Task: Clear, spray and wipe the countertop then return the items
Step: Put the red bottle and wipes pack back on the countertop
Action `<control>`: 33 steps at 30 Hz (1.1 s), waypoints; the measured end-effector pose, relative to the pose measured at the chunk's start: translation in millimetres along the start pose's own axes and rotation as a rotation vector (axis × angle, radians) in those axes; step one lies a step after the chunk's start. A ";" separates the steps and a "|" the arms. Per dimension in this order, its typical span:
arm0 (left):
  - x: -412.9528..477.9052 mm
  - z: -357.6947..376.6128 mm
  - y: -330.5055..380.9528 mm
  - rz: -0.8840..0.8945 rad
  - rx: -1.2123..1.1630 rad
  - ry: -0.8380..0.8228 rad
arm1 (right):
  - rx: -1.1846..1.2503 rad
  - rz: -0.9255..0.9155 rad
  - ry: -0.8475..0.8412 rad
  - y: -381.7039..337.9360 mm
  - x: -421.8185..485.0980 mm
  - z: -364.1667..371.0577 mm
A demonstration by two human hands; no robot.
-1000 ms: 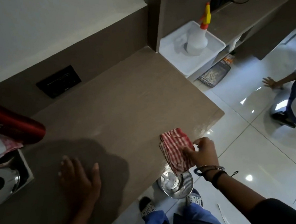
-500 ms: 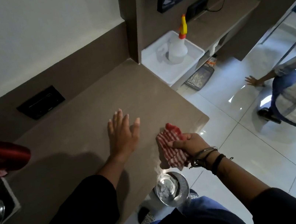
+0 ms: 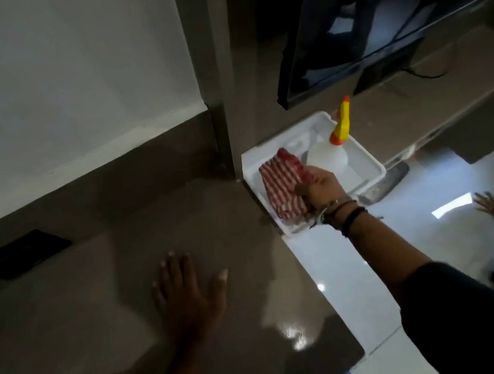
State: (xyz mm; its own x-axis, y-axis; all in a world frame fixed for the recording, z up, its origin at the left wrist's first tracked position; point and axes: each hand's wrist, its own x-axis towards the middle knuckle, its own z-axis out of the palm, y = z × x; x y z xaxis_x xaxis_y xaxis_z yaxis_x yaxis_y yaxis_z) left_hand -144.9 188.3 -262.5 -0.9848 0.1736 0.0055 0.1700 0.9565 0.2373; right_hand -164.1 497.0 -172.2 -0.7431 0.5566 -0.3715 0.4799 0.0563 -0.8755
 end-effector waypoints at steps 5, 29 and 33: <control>6.6 1.9 3.9 -0.038 0.059 -0.050 | -0.041 0.082 -0.134 11.9 87.1 21.6; -46.9 -55.1 -80.0 -0.228 -0.101 0.218 | -0.540 -0.742 -0.284 -28.6 -128.3 162.9; -100.0 -82.2 -222.5 -0.485 0.032 0.221 | -0.572 -0.606 -0.576 -54.0 -200.0 297.6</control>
State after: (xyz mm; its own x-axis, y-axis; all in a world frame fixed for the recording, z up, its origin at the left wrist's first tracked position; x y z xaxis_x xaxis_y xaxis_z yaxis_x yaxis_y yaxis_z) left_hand -87.2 -61.2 -236.1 -0.9341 -0.3402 0.1080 -0.3086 0.9219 0.2341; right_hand -180.2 136.0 -142.6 -0.9750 -0.1737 -0.1387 -0.0134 0.6690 -0.7432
